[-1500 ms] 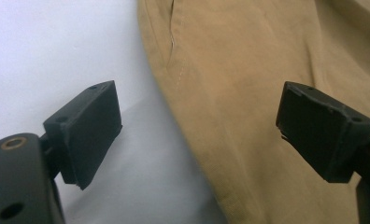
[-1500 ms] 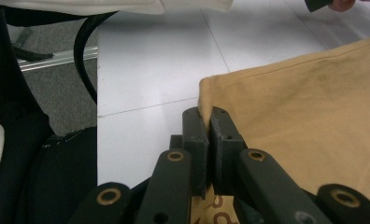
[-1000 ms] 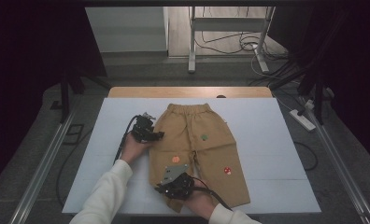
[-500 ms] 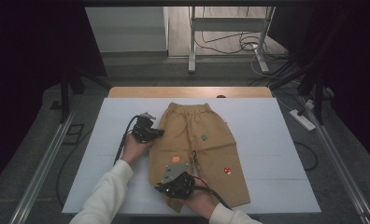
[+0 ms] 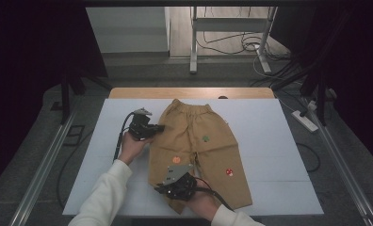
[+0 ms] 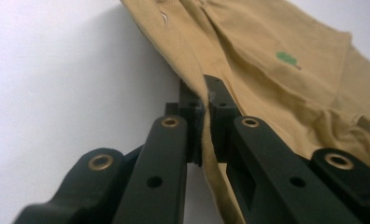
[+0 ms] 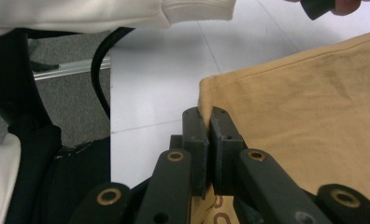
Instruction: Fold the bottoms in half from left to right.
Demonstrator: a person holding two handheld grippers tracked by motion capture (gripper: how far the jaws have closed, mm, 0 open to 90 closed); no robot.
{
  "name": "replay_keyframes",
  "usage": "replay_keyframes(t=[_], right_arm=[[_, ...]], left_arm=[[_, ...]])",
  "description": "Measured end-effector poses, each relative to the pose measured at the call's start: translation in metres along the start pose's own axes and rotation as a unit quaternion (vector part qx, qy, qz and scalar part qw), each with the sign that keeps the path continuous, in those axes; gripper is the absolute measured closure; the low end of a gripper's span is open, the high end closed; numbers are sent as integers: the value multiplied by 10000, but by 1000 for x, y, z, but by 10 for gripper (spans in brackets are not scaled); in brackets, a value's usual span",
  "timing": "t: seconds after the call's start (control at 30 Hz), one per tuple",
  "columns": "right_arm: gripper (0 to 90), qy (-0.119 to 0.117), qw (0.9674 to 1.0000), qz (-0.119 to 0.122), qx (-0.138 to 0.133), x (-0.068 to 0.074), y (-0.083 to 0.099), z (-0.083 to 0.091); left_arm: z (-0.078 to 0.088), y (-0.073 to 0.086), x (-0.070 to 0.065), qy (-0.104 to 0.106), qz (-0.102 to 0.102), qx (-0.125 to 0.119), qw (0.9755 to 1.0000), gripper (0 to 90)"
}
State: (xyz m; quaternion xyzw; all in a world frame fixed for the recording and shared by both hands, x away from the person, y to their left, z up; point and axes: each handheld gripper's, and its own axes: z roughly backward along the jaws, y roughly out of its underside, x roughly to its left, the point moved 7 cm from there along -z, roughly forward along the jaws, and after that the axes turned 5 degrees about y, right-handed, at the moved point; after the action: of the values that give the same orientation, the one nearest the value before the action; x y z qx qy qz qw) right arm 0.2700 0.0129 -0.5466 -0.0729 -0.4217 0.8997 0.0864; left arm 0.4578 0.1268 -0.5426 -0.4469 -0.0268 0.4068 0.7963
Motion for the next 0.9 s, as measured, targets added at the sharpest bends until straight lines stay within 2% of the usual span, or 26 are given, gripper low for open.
replay_keyframes(t=[0.5,0.63,0.9], right_arm=[[861,-8,9997,68,-223,-1,-12,9],[861,7,9995,72,-321,-1,-16,12],[862,35,9992,90,-377,-3,-19,17]], left_arm=[[18,-7,3,113,160,-310,9993,863],[26,-9,4,188,243,-449,9985,863],[29,-8,8,202,307,-456,9983,863]])
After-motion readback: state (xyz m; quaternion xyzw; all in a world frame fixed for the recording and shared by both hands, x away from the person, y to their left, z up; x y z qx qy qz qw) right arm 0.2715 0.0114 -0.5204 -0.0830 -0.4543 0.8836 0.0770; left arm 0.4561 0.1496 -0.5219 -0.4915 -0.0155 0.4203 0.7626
